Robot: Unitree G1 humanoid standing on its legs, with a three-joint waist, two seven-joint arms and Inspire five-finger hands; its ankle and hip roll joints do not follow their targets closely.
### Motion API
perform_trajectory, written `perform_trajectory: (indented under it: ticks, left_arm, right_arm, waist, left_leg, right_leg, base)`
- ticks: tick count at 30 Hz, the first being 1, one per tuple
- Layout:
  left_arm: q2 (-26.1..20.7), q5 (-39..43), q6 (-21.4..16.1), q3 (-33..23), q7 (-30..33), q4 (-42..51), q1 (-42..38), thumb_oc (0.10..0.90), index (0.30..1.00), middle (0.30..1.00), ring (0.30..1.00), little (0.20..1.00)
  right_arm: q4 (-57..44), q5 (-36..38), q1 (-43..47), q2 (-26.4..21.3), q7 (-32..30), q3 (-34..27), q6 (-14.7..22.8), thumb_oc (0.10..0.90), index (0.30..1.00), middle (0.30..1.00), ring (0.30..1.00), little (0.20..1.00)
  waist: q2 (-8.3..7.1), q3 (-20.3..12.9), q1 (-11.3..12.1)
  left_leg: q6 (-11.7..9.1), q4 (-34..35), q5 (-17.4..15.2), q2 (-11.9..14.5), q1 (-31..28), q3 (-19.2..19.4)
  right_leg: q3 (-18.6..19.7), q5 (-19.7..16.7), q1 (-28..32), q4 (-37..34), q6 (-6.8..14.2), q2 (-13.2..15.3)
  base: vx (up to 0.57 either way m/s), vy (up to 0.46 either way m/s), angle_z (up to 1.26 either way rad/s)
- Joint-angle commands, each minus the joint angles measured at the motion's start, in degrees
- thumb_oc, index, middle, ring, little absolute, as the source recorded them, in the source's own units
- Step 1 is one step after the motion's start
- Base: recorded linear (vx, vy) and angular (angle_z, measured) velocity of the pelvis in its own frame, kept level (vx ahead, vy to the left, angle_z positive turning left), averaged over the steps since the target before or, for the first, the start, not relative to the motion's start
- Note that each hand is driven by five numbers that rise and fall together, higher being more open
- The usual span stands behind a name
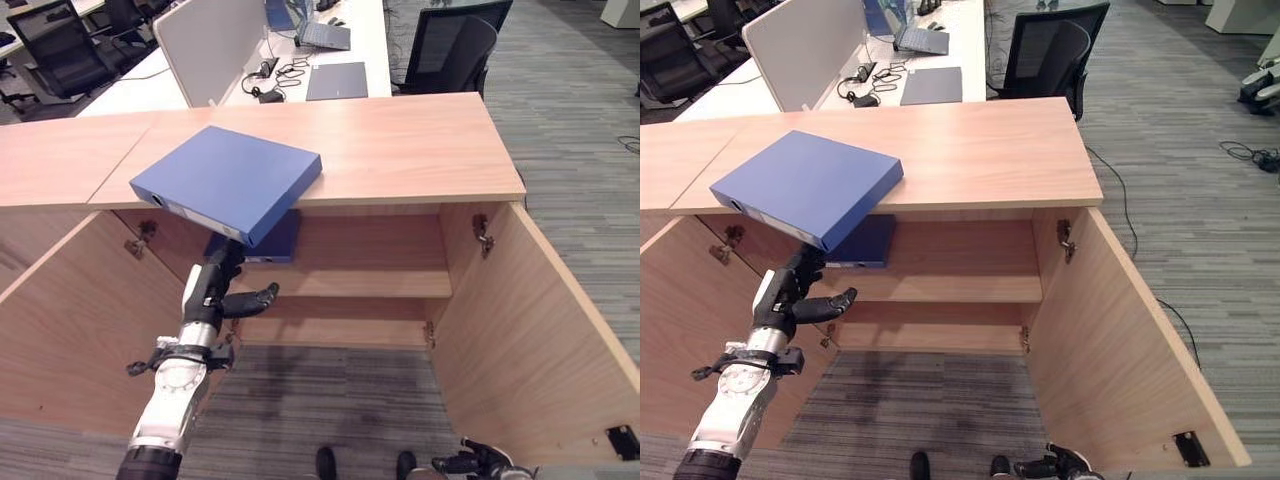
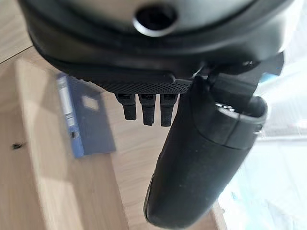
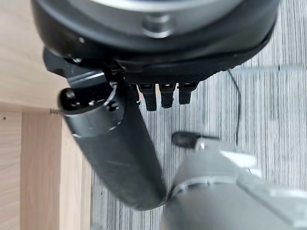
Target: Put the empty folder in the office cabinet
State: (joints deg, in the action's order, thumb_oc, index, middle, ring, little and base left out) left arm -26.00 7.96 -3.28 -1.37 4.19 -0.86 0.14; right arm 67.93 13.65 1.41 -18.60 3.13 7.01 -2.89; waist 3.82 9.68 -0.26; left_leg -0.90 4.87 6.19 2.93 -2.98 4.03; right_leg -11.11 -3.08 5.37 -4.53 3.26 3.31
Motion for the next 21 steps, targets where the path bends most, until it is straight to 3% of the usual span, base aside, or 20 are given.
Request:
perform_trajectory:
  ticks: [1, 6, 13, 21]
  left_arm:
    - [-3.61, -4.09, -3.76, -5.58, 1.78, 5.39, -3.72, 0.800, 0.900, 0.900, 0.900, 0.900]
    - [-0.69, -6.19, 1.85, -9.00, 0.91, 0.52, 1.67, 0.800, 0.900, 0.900, 0.900, 0.900]
    - [0.07, -4.14, 3.64, -11.25, -0.07, -2.03, 6.45, 0.800, 0.900, 0.900, 0.900, 0.900]
    - [0.71, 2.14, 4.73, -8.82, -1.46, -7.54, 7.34, 0.800, 0.900, 0.900, 0.900, 0.900]
  right_arm:
    - [2.17, 0.36, 1.44, 0.60, 0.37, 0.26, 1.26, 0.800, 0.900, 0.900, 0.900, 0.900]
    - [0.13, -0.79, -0.85, -0.32, 1.21, 0.20, -0.63, 0.800, 0.900, 0.900, 0.900, 0.900]
    - [0.18, -1.67, -1.95, 0.09, 1.88, 1.14, -1.36, 0.800, 0.900, 0.900, 0.900, 0.900]
    - [2.00, -3.13, -2.20, 0.47, 2.20, 2.42, -1.76, 0.800, 0.900, 0.900, 0.900, 0.900]
  waist:
    - [-2.49, -4.32, 1.31]
    - [-2.80, -6.07, 2.68]
    - [-3.02, -6.46, 3.67]
    - [-3.20, -6.55, 3.85]
  left_leg:
    - [2.62, -0.54, -8.78, -6.63, -2.83, 0.75]
    - [1.81, 0.13, -9.43, -5.86, -4.78, -1.05]
    - [1.56, 0.13, -9.67, -5.41, -5.37, -2.15]
    - [1.39, 0.13, -9.45, -5.15, -5.27, -2.72]
  right_leg:
    - [-0.15, -0.21, -2.62, 0.70, 3.85, 2.96]
    - [-0.78, 1.78, 0.78, -0.47, 3.33, 2.06]
    - [-0.98, 2.94, 1.85, -0.47, 2.89, 1.34]
    - [-0.88, 3.23, 2.10, -0.47, 2.54, 0.86]
  base:
    - [0.08, -0.065, 0.02]
    - [0.09, -0.085, 0.11]
    - [0.05, -0.050, 0.11]
    - [0.01, -0.010, 0.02]
